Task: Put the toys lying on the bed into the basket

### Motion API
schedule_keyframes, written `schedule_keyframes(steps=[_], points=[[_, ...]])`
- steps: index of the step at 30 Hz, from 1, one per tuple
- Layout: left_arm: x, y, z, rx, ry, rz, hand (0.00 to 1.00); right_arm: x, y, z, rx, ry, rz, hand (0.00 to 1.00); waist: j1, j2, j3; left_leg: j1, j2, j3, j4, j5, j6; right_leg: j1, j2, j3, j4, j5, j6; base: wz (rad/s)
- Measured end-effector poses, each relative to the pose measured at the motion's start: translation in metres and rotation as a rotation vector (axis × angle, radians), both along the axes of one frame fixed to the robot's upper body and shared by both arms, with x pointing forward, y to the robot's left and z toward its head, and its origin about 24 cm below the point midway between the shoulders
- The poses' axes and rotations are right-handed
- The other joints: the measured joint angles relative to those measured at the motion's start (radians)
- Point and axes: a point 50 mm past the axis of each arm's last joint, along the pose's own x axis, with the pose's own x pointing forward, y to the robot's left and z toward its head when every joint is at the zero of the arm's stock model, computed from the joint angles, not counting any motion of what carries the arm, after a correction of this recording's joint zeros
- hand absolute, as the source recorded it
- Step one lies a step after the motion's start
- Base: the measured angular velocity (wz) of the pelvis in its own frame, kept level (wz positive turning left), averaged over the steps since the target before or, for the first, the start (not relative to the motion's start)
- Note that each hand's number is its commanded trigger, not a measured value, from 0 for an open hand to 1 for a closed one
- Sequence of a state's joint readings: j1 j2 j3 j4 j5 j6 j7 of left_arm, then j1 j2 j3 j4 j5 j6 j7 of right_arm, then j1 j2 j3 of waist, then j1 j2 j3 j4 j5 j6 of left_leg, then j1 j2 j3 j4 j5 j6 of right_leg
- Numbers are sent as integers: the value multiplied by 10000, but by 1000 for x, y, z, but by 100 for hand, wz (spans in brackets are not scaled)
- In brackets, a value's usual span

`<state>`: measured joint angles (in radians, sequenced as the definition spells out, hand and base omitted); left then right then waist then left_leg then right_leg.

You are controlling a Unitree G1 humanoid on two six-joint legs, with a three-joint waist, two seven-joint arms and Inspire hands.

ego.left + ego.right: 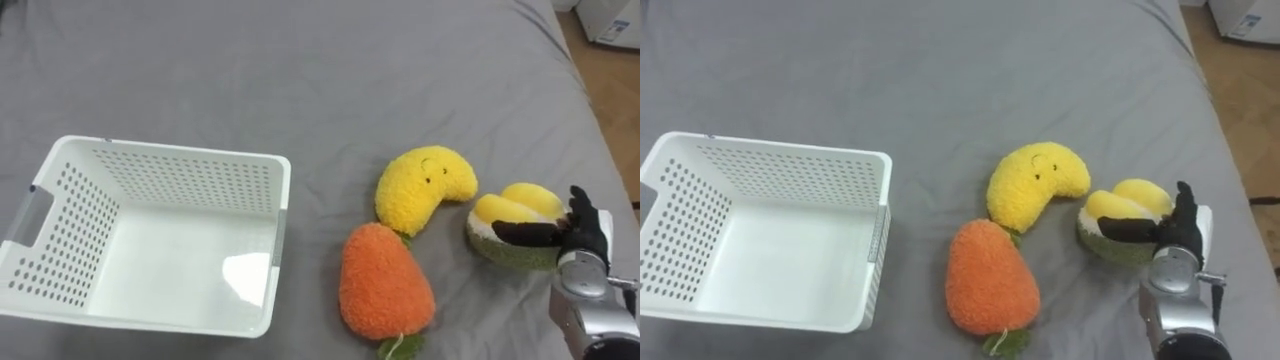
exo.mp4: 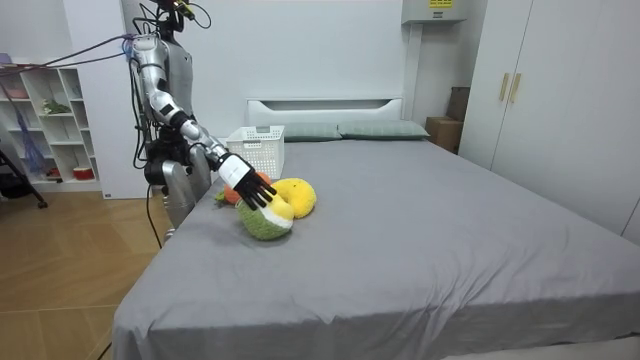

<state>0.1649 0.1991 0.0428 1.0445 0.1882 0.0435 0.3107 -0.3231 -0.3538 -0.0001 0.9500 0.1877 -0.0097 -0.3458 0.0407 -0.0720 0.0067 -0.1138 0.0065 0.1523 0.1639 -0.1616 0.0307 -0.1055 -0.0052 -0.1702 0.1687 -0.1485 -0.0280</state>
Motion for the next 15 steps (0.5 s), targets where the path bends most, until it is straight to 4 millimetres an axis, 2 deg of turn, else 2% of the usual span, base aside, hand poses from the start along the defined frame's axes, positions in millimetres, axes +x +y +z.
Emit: schedule_keyframes(steps=[3,5,15], points=[[1,2,0,47,42,-132,0,-3,0,-5,-312,432,207,0,45,-36,27,0,-1,-5,1,4,-2,1,-1,-4,-1,0,0,0],[6,1,1,79,-31,-255,0,-6,-2,-8,-806,896,446,0,146,-49,82,-8,-11,-7,7,20,11,2,-19,-57,6,0,0,2],[15,0,1,36,-174,-380,0,-12,-20,-11,-1954,2407,994,0,314,-49,81,-151,-42,-180,48,73,24,-45,-61,-266,21,0,-1,6]])
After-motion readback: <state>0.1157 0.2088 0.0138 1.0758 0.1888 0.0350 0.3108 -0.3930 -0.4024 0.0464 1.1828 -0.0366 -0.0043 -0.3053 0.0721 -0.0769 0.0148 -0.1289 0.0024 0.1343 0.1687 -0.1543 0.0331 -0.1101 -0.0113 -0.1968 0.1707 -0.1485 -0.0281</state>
